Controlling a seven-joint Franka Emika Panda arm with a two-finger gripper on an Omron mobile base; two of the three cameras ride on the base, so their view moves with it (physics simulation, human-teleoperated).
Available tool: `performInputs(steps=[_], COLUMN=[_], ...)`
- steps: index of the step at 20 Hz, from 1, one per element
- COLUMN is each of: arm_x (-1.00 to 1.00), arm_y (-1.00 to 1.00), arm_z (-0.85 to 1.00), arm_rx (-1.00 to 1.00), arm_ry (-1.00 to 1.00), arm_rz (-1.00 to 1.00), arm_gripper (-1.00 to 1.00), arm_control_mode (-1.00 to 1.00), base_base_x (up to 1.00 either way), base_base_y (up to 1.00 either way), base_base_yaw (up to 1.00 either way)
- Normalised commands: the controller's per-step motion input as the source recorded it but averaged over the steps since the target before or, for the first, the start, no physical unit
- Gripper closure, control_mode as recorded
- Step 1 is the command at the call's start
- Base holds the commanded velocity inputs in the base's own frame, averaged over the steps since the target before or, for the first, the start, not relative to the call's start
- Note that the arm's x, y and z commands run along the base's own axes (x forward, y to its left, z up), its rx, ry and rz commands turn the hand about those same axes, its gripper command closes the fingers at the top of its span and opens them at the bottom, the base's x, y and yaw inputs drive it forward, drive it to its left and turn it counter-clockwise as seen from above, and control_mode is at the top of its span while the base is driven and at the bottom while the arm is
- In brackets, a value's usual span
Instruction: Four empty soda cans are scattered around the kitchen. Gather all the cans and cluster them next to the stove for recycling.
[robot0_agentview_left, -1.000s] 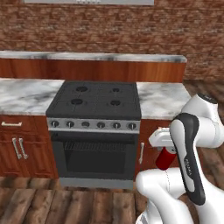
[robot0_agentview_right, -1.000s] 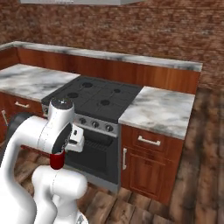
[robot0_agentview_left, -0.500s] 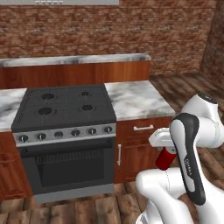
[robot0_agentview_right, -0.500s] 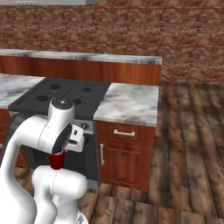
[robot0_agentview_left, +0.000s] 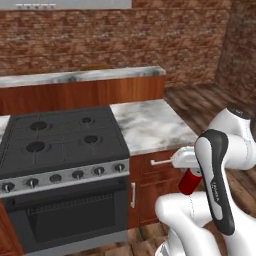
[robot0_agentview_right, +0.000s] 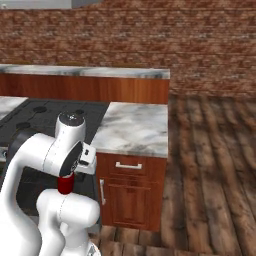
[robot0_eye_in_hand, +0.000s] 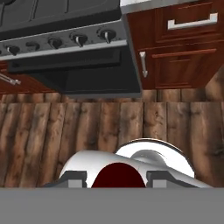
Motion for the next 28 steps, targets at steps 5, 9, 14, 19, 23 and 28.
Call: performInputs(steps=[5, 9, 14, 19, 23, 28], arm_x=[0.00, 0.00, 0.00, 0.00, 0.00, 0.08], arm_y=[0.00, 0.00, 0.00, 0.00, 0.00, 0.04], arm_z=[0.00, 0.00, 0.00, 0.00, 0.00, 0.00], arm_rx=[0.00, 0.00, 0.00, 0.00, 0.00, 0.00], arm_ry=[0.00, 0.00, 0.00, 0.00, 0.00, 0.01], arm_rz=[0.00, 0.00, 0.00, 0.00, 0.00, 0.00], arm_gripper=[1.00, 1.00, 1.00, 1.00, 1.00, 1.00], arm_control_mode=[1.00, 1.00, 1.00, 1.00, 1.00, -1.00], base_base_x=[0.60, 0.19, 0.41, 0.45, 0.45, 0.31], base_base_y=[0.05, 0.20, 0.31, 0.35, 0.29, 0.32], base_base_yaw=[-0.04, -0.03, -0.04, -0.03, -0.01, -0.03])
